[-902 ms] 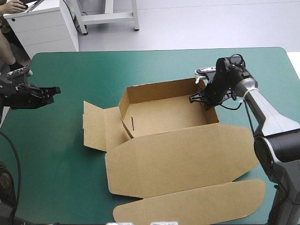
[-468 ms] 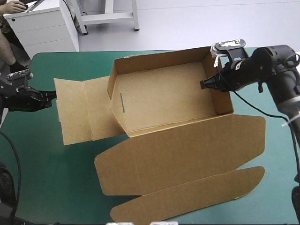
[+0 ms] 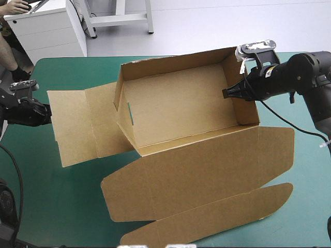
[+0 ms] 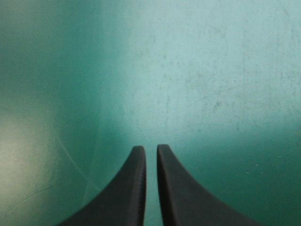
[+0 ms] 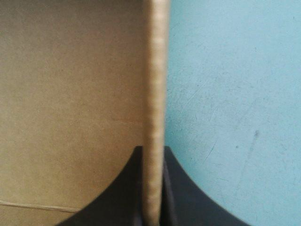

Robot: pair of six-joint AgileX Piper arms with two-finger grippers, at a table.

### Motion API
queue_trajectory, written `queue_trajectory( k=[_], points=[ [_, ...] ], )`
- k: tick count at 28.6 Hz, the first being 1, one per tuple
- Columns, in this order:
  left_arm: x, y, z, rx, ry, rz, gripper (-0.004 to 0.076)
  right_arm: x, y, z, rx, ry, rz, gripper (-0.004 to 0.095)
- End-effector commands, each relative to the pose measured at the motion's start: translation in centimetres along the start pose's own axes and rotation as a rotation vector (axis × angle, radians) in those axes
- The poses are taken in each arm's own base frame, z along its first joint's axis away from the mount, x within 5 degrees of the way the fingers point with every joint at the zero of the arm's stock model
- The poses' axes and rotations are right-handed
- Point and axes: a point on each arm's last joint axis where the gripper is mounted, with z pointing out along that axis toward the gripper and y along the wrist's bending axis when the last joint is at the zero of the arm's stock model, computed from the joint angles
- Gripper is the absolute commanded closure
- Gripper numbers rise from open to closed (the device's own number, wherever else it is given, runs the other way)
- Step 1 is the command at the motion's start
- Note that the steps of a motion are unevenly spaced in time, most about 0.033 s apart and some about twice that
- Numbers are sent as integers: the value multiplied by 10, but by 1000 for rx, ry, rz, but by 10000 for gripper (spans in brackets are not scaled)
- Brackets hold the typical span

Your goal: Fold the box

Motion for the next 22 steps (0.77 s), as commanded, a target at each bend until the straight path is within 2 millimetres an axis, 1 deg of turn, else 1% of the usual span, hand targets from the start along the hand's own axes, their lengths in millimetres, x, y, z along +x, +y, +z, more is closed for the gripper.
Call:
queue_trajectory(
  k=[1, 3, 5, 7, 11, 13, 15, 18, 20, 21, 22],
  points=[
    [-7, -8, -20, 11, -91, 7, 509, -1, 6, -23, -26, -58, -15, 923],
    [-7, -8, -20, 15, -91, 5, 396, -1, 6, -23, -26, -58, -21, 923],
    [-6, -9, -20, 29, -72, -35, 276, -1, 6, -23, -26, -58, -21, 923],
    [-5, -14, -20, 77, -65, -64, 220, -1, 6, -23, -26, -58, -21, 923],
    [-7, -28, -18, 253, -54, -154, 226, -3, 7, -23, -33, -82, -3, 923],
    [-7, -38, -16, 321, -42, -154, 228, -5, 8, -23, -45, -101, 7, 923],
    [-7, -51, -14, 356, -37, -114, 229, -8, 9, -23, -52, -129, 11, 923],
    [-4, -78, -9, 406, -7, -59, 231, -10, 8, -21, -53, -147, 16, 923],
    [0, -97, -7, 448, 13, 11, 231, -11, 7, -17, -53, -144, 20, 923],
    [6, -117, -6, 512, 41, 81, 231, -13, 5, -9, -51, -132, 32, 923],
    [8, -123, -6, 529, 50, 102, 231, -14, 5, -6, -51, -130, 41, 923]
  ],
)
